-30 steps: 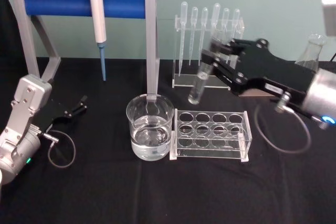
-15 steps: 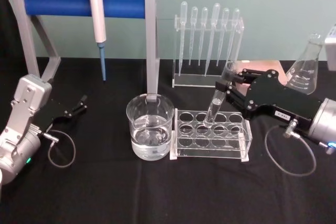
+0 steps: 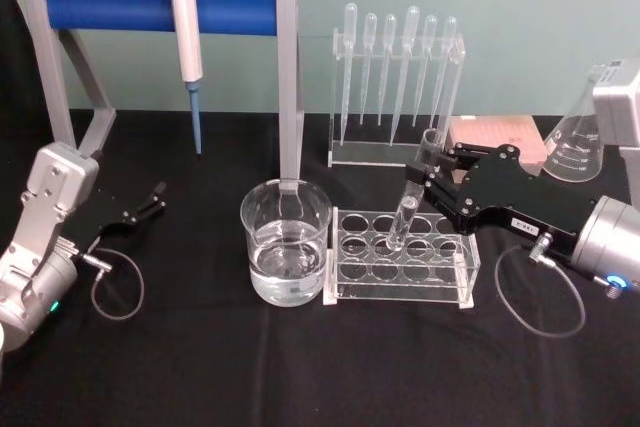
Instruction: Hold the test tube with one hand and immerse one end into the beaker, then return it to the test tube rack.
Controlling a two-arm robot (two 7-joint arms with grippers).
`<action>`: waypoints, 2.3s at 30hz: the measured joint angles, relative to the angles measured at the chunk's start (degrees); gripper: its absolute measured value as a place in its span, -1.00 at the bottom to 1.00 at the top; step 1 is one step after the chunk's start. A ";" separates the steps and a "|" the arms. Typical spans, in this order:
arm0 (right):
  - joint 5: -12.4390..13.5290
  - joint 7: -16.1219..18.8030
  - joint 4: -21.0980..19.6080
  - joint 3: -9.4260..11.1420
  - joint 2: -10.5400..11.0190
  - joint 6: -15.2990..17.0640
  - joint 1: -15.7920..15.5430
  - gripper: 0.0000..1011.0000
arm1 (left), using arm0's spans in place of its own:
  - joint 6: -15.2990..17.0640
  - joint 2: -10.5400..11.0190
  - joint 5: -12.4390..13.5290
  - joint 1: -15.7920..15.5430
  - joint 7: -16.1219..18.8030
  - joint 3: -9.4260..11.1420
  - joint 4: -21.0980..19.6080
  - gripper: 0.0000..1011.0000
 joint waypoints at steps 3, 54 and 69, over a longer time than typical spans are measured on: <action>-0.17 0.10 0.79 -0.27 -0.53 -0.08 0.21 -0.52 | 0.00 0.00 0.00 0.00 0.00 0.00 0.00 0.98; -1.94 1.85 7.65 -3.51 -4.04 0.40 1.91 0.24 | 0.00 0.00 0.00 0.00 0.00 0.00 0.00 0.98; -1.80 -9.82 -1.92 5.17 -6.49 -3.63 -5.29 0.99 | 0.00 0.00 0.00 0.00 0.00 0.00 0.00 0.98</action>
